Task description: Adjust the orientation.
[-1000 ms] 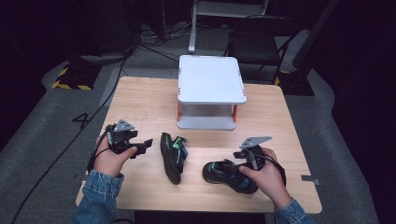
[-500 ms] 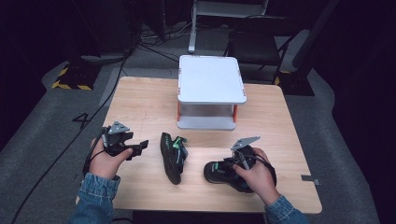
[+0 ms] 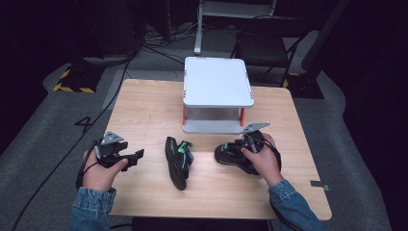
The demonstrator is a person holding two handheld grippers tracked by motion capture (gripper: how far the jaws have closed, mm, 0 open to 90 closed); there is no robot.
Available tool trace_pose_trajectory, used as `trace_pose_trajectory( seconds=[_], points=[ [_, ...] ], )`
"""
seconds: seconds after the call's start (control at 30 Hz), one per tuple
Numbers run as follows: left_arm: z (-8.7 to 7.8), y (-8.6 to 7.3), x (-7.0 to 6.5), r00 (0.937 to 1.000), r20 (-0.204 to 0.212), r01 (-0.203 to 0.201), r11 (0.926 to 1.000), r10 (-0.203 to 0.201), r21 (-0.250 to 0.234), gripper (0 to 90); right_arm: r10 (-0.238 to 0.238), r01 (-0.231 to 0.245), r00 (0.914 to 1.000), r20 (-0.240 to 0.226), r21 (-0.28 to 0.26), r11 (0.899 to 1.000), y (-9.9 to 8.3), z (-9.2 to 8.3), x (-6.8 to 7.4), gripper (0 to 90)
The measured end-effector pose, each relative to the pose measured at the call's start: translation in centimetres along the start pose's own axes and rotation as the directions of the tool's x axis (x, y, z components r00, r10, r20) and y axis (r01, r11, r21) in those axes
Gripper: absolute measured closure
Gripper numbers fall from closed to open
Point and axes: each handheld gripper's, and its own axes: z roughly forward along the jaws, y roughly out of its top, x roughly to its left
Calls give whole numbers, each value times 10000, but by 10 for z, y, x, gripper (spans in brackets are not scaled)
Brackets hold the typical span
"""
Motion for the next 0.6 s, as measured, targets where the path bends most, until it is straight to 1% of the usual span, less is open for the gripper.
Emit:
trace_pose_trajectory(
  seconds=[0.03, 0.07, 0.1, 0.17, 0.23, 0.3, 0.33, 0.37, 0.43, 0.47, 0.5, 0.53, 0.57, 0.6],
  points=[
    [1, 0, 0, 10000, -12, -1, 10000, 1, 3, 292, -47, 48, 10000, 47, -173, 9998, 3, -7, 2, 453],
    [1, 0, 0, 10000, -12, -1, 10000, 1, 3, 292, -47, 48, 10000, 47, -173, 9998, 3, -7, 2, 453],
    [2, 0, 0, 10000, 11, -30, 10000, 30, 19, 291, 5, -2, 10000, 89, -418, 9991, 7, -19, 6, 406],
    [3, 0, -1, 10000, 33, -37, 10000, 37, 16, 292, -95, 103, 9999, 116, -719, 9974, 11, -30, 12, 411],
    [3, 0, -1, 10000, 65, -56, 10000, 56, 8, 292, -241, 207, 9992, -320, -1019, 9946, 15, -38, 23, 458],
    [2, 0, -2, 9999, 95, -33, 10000, 33, 17, 292, -229, 105, 9942, -1048, -1175, 9930, 19, -39, 32, 486],
    [2, 0, -2, 10000, 93, -37, 10000, 37, 0, 291, -239, 83, 9920, -1242, -1244, 9922, 20, -37, 35, 498],
    [2, 0, -3, 10000, 85, -29, 10000, 30, -7, 292, -265, 101, 9912, -1295, -1259, 9920, 21, -34, 38, 522],
    [1, -1, -2, 10000, 58, -39, 10000, 39, -4, 292, -212, 97, 9938, -1090, -1057, 9944, 20, -22, 41, 547],
    [1, -1, -2, 10000, 58, -39, 10000, 39, -4, 292, -212, 97, 9938, -1090, -1057, 9944, 20, -22, 41, 547],
    [1, -1, -2, 10000, 57, -41, 10000, 41, 9, 292, -283, 178, 9949, -969, -1076, 9940, 17, -14, 42, 718],
    [1, -1, -2, 10000, 57, -41, 10000, 41, 9, 292, -283, 178, 9949, -969, -1076, 9940, 17, -14, 42, 718],
    [1, 0, -1, 10000, 62, -47, 10000, 47, -5, 292, -283, 186, 9967, -767, -1238, 9921, 16, -15, 41, 743],
    [1, 1, -1, 10000, 70, -26, 10000, 26, -53, 292, -286, 183, 9963, -807, -1251, 9920, 16, -17, 41, 746]
  ],
)
